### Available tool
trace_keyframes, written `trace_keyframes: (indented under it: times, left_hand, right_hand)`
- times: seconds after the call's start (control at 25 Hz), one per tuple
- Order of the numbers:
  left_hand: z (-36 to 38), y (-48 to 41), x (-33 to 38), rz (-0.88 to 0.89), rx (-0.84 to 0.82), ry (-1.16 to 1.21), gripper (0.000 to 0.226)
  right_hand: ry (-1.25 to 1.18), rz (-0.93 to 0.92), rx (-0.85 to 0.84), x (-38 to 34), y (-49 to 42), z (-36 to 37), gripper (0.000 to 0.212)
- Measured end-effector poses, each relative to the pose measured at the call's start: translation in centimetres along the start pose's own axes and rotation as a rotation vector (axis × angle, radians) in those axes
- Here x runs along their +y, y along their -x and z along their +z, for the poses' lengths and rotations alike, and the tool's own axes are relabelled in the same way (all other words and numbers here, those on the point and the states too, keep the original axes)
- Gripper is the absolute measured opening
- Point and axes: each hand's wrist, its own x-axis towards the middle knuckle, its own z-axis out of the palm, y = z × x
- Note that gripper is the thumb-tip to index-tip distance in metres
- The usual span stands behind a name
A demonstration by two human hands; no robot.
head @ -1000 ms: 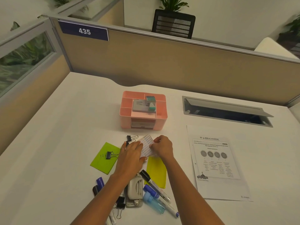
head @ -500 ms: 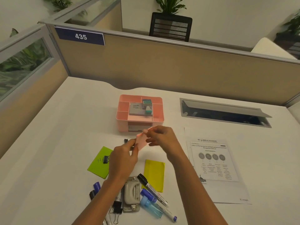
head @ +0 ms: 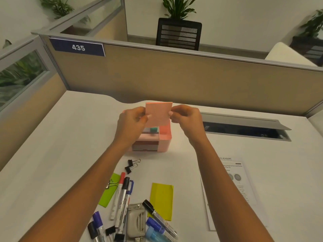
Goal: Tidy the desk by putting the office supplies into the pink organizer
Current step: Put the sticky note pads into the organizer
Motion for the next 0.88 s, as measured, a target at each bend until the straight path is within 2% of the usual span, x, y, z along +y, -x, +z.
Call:
trace_keyframes:
  times: [0.24,0.44,0.88]
  left_hand:
    - [1.1,-6.2,0.5,0.054,0.112,-0.035,0.021]
    - [2.7,-9.2,-0.9,0.011,0.113,-0.100,0.018]
    - [4.1,-10.2,-5.4,-0.142,-0.062,-0.306,0.029]
  right_hand:
    - [0.017,-0.060,0.062,-0.8,-5.3,0.3,0.016]
    - [0.130,-0.041,0.053,0.8,-8.6,1.2,0.014]
    - [0.276,0.093,-0.021,5.5,-9.7,3.0,0.022]
